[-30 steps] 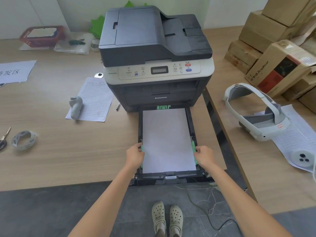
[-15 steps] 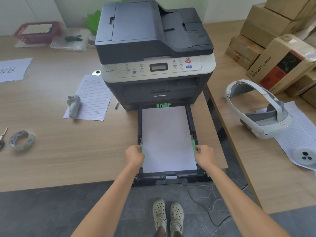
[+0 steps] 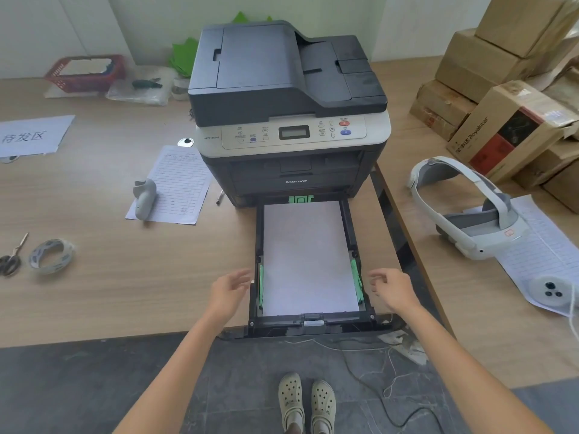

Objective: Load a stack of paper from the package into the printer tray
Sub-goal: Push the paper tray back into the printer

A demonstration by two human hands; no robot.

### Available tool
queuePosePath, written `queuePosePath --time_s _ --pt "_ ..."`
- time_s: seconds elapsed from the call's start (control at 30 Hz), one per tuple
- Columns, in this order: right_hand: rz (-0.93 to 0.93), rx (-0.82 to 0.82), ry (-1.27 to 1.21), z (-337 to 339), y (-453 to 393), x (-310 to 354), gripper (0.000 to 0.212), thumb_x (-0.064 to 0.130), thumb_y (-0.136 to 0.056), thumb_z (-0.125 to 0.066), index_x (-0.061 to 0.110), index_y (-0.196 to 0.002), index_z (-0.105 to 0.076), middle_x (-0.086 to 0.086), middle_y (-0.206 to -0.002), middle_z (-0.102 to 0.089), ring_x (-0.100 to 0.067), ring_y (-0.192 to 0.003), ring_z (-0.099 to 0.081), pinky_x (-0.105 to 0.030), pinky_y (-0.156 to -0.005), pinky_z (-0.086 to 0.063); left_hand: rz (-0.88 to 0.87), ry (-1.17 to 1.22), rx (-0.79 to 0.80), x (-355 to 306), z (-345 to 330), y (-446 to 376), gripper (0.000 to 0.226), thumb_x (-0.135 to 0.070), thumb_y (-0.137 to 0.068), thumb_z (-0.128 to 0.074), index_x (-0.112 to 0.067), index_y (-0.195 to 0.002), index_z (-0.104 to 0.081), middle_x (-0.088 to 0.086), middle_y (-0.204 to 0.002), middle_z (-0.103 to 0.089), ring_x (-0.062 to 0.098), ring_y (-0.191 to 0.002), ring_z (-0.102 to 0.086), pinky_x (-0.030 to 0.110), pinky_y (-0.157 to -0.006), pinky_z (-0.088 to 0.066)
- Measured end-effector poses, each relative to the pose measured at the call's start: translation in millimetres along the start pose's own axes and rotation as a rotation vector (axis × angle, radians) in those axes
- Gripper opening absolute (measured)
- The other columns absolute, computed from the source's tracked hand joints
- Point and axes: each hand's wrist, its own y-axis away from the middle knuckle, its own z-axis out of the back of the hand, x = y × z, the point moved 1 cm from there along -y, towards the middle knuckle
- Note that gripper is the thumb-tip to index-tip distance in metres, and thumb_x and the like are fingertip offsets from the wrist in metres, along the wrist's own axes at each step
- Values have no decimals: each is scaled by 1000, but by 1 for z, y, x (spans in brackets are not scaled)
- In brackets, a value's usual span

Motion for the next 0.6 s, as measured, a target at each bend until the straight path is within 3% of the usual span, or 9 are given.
queuePosePath --time_s 0.17,0.3,0.4,0.5,0.6 --pt "-108 -22 -238 16 30 -39 29 2 -96 -38 1 -111 -62 -20 -106 -68 -22 -85 -63 -30 -82 -51 16 129 -61 51 26 26 40 6 -95 -32 -4 -126 -55 20 -124 -61 34 -115 -58 39 -98 -44" --pt "-175 -29 -435 9 53 -63 30 11 -98 -35 9 -110 -62 -15 -104 -68 -20 -91 -62 -22 -68 -47 73 286 -156 91 25 51 36 2 -96 -36 -14 -113 -63 16 -117 -65 32 -110 -60 33 -88 -55" --pt "-186 -56 -604 2 63 -67 31 15 -100 -32 11 -114 -59 -12 -107 -66 -23 -100 -62 -27 -70 -49 99 412 -176 101 15 68 39 11 -91 -41 -16 -109 -64 15 -121 -62 33 -112 -60 31 -89 -55" --pt "-198 -106 -660 -4 73 -77 33 4 -98 -32 6 -120 -56 -14 -114 -63 -24 -102 -60 -20 -68 -53 68 358 -179 105 2 78 54 14 -81 -58 -22 -122 -58 5 -125 -62 24 -115 -59 32 -97 -44" --pt "-186 -80 -551 -14 88 -90 42 -9 -91 -44 6 -129 -49 -19 -125 -58 -25 -109 -56 -25 -93 -49 89 371 -202 102 -11 81 75 9 -70 -74 -22 -134 -49 -4 -127 -58 18 -116 -56 32 -102 -42"
